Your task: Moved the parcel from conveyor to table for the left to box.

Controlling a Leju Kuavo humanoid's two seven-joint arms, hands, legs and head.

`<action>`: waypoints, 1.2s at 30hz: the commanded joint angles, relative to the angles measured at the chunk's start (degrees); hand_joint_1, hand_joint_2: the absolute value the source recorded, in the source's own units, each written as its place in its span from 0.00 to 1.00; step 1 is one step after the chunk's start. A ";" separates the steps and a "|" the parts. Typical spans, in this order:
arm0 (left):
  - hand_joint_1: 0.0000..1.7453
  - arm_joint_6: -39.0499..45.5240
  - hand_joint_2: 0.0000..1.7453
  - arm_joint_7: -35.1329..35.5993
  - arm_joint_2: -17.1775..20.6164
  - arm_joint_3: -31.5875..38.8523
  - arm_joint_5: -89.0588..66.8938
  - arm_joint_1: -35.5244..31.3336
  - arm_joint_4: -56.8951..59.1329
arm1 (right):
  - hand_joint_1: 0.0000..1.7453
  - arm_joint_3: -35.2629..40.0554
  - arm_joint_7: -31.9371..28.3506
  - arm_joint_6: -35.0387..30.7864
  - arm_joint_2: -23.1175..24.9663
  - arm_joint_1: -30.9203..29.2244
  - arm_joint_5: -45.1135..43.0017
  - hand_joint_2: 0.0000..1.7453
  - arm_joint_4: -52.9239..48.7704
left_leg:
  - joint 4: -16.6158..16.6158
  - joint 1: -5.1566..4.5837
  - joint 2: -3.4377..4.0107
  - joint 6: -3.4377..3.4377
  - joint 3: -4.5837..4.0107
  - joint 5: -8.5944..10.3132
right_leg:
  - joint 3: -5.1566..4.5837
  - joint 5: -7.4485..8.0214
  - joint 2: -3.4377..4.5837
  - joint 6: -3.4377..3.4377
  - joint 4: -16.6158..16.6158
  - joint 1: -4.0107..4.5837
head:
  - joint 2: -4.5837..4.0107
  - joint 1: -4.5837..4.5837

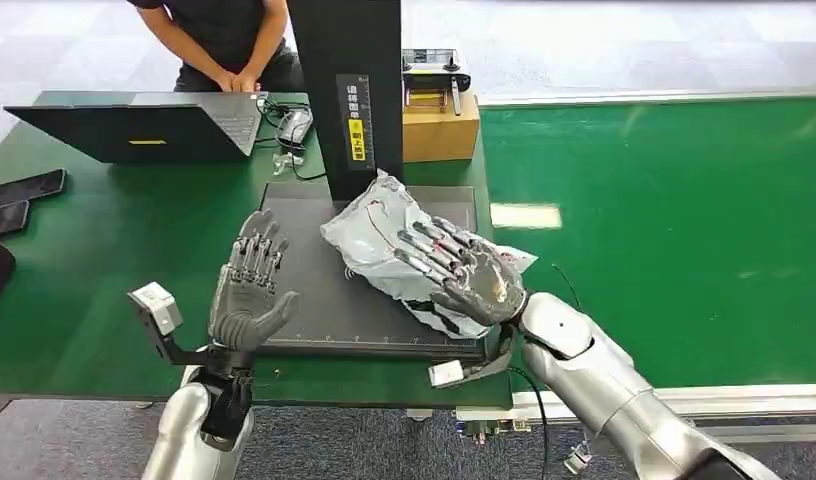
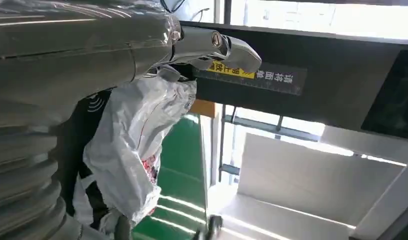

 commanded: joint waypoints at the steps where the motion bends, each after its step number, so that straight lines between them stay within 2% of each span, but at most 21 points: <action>1: 0.00 0.76 1.00 -0.10 1.70 -1.01 0.66 -0.15 3.48 | 0.00 -7.41 -3.32 -0.42 2.35 6.10 -9.70 1.00 -12.89 | -0.09 0.00 -0.04 -0.12 0.09 0.03 | 0.07 0.01 0.02 0.09 -0.05 -0.03 | 0.00 0.02; 5: 0.00 1.10 1.00 -0.31 1.87 -0.89 0.90 -0.04 2.90 | 0.00 -9.48 -3.32 -0.42 2.93 7.74 -19.10 1.00 -17.66 | -0.05 0.00 -0.03 -0.08 0.02 0.03 | 0.02 0.02 0.01 0.07 -0.03 -0.02 | 0.00 0.00; 6: 0.00 1.30 1.00 -0.35 2.03 -0.69 1.18 -0.01 1.84 | 0.00 -9.59 -3.32 0.55 2.40 7.95 -24.88 1.00 -19.95 | -0.08 0.00 -0.04 -0.13 0.05 0.05 | 0.04 0.04 0.02 0.12 -0.05 -0.03 | 0.00 0.02; 9: 0.00 1.54 1.00 0.45 1.95 -0.42 1.50 0.43 -0.07 | 0.00 -11.64 -2.28 0.63 3.23 8.99 -27.84 1.00 -22.51 | -0.02 -0.01 -0.07 -0.14 0.00 0.03 | 0.00 0.00 -0.01 0.13 0.01 -0.04 | 0.00 0.02; 17: 0.00 1.86 1.00 1.17 1.52 0.18 1.33 1.31 -2.12 | 0.00 -14.64 -2.02 1.48 4.47 11.29 -30.51 1.00 -23.75 | -0.05 0.02 -0.03 -0.11 0.04 0.05 | 0.05 0.03 0.02 0.10 -0.04 -0.02 | 0.00 0.00; 18: 0.00 1.83 1.00 1.64 1.26 0.53 0.88 1.47 -2.52 | 0.00 -16.61 -0.14 -0.42 5.44 12.53 -24.83 1.00 -23.38 | -0.07 0.01 -0.04 -0.14 0.06 0.06 | 0.06 0.03 0.03 0.12 -0.04 -0.03 | 0.00 0.00; 21: 0.00 1.64 1.00 2.06 0.84 0.93 0.26 1.80 -3.00 | 0.00 -19.69 1.08 0.72 7.30 15.77 -27.53 1.00 -24.33 | -0.13 0.03 -0.06 -0.16 0.13 0.08 | 0.13 0.06 0.02 0.13 -0.11 -0.02 | 0.00 0.00; 25: 0.00 1.64 1.00 2.07 0.79 0.91 0.23 1.82 -3.02 | 0.00 -19.71 0.92 0.79 7.19 16.10 -27.62 1.00 -24.39 | -0.08 0.01 -0.08 -0.10 0.09 0.05 | 0.09 0.01 -0.02 0.11 -0.06 -0.02 | 0.00 0.00; 29: 0.00 1.91 1.00 2.20 0.13 1.60 -0.68 2.74 -3.48 | 0.00 -28.05 8.85 4.62 12.43 18.82 -30.56 1.00 -22.31 | -0.08 0.02 -0.05 -0.09 0.08 0.05 | 0.09 0.02 0.01 0.09 -0.06 -0.01 | 0.00 0.00; 30: 0.00 2.06 1.00 2.08 -0.08 1.78 -0.98 3.04 -3.48 | 0.00 -31.20 10.80 8.32 14.25 19.41 -36.44 1.00 -20.88 | -0.09 0.01 -0.11 -0.12 0.09 0.06 | 0.11 0.02 -0.04 0.12 -0.07 -0.02 | 0.00 0.00; 36: 0.00 2.10 1.00 1.95 -0.08 1.80 -1.12 3.13 -3.31 | 0.00 -32.38 9.22 9.02 14.23 19.60 -37.48 1.00 -19.66 | -0.08 0.01 -0.09 -0.10 0.06 0.06 | 0.09 0.03 -0.03 0.12 -0.06 -0.03 | 0.00 0.02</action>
